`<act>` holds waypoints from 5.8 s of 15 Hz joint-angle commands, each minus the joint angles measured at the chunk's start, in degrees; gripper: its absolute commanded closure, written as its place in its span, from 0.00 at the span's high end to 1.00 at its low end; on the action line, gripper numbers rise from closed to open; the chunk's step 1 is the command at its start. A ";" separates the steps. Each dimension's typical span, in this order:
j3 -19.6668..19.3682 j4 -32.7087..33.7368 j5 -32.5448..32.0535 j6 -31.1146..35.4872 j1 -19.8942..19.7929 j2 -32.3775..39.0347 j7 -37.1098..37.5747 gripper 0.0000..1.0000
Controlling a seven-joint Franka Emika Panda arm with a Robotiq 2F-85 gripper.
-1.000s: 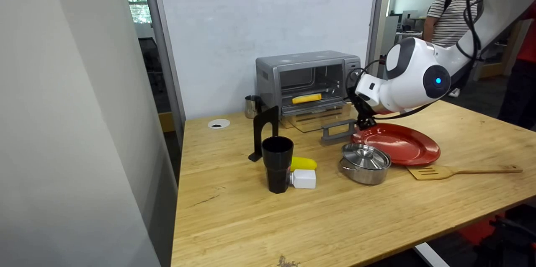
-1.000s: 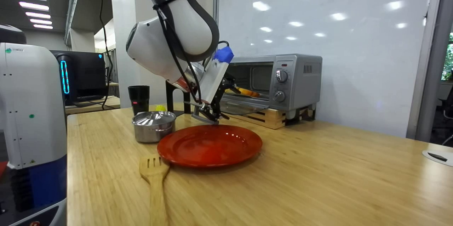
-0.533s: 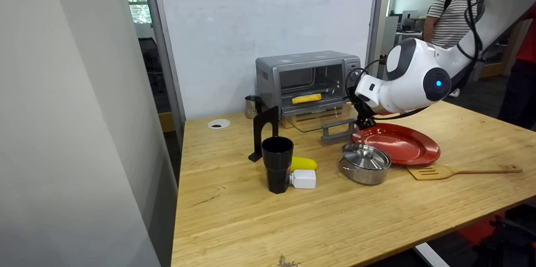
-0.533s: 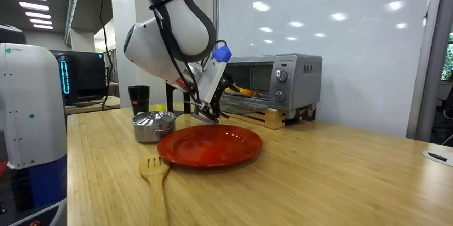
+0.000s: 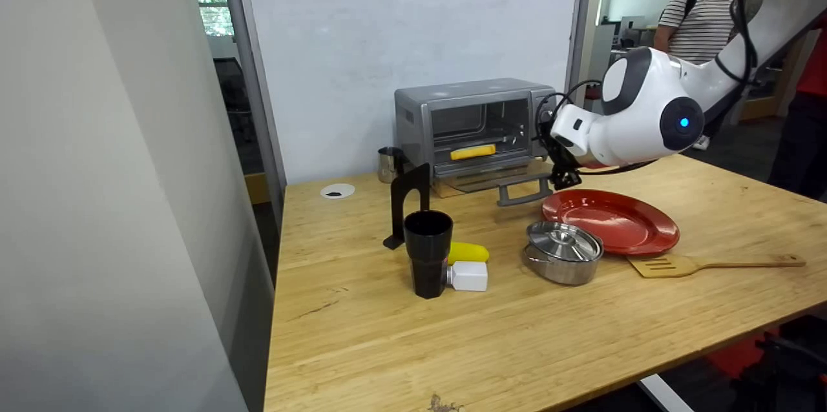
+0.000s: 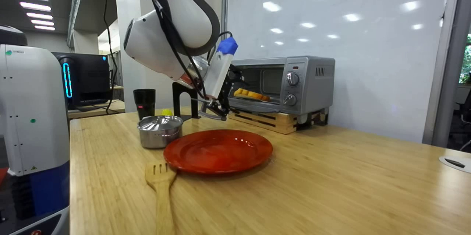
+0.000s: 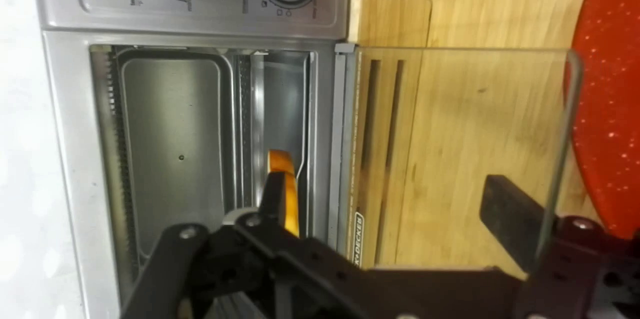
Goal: Open the oven door, pick up the slice of bread from the red plate using the wooden spatula and put it in the oven, close the oven door
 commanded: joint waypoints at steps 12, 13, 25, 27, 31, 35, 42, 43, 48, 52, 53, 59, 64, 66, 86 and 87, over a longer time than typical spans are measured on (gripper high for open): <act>-8.01 5.27 0.21 -0.52 6.64 -3.44 -0.10 1.00; -8.31 5.94 0.15 -0.38 6.78 -3.20 -0.14 1.00; -6.65 18.48 0.05 8.45 2.10 2.33 -1.19 1.00; -5.89 21.56 0.05 10.98 0.54 3.86 -1.40 1.00; -3.29 27.85 0.05 15.77 -3.34 6.93 -3.02 1.00; -0.78 33.53 0.05 18.46 -6.69 10.57 -4.42 1.00; 0.22 32.92 0.05 23.90 -8.49 8.91 -1.69 1.00; -0.31 32.31 0.06 24.61 -8.21 8.32 -1.21 1.00; -3.03 25.39 5.79 28.52 -6.19 1.72 -0.27 1.00; -7.71 16.96 13.99 31.69 -3.21 -5.65 -1.16 1.00; -8.70 14.79 15.59 32.47 -2.67 -7.46 -1.13 1.00; -14.86 0.69 25.65 37.50 0.78 -15.03 -1.67 1.00; -19.16 -11.66 45.89 39.56 3.09 -16.05 -10.36 1.00; -19.38 -16.42 55.97 37.84 4.56 -15.59 -13.96 1.00; -4.23 -31.14 129.84 24.51 12.25 -18.56 -28.94 1.00; -4.37 -30.71 134.80 21.91 13.58 -19.91 -32.59 1.00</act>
